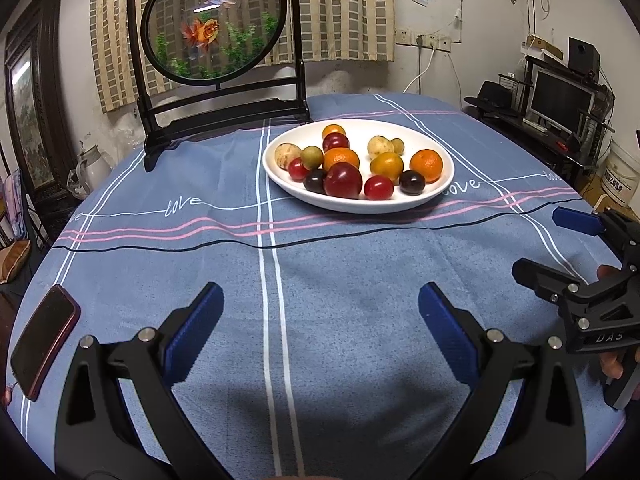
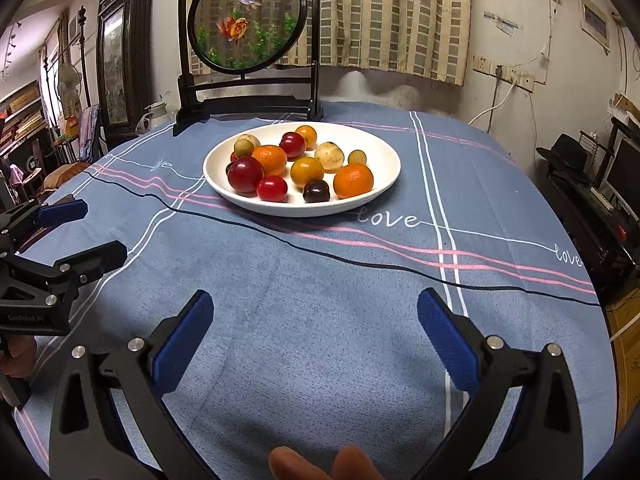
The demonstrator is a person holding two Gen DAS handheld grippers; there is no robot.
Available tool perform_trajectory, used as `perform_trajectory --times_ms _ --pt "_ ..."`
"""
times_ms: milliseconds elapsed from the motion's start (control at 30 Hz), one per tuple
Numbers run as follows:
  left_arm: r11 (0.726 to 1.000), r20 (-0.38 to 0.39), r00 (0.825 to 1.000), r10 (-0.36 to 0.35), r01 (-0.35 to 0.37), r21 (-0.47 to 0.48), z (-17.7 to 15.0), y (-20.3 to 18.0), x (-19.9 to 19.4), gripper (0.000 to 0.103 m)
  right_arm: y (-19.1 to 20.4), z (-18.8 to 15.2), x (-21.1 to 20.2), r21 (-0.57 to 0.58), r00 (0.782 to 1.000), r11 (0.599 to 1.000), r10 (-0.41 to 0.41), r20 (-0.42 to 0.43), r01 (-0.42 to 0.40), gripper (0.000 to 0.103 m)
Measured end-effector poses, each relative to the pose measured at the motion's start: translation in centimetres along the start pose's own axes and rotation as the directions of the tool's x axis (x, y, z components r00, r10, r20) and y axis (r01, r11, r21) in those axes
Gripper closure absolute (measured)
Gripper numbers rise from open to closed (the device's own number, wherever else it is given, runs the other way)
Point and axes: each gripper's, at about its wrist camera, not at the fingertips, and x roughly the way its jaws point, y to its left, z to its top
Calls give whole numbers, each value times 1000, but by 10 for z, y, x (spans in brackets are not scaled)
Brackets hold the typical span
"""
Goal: Organize fruits
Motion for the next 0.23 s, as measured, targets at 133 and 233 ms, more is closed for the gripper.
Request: perform_trajectory --times_ms 133,233 --pt "1000 -2 1000 5 -5 0 1 0 1 3 0 0 0 0 1000 1000 0 -1 0 1" --pt "1000 1 1000 9 -9 2 1 0 1 3 0 0 0 0 1000 1000 0 -1 0 1"
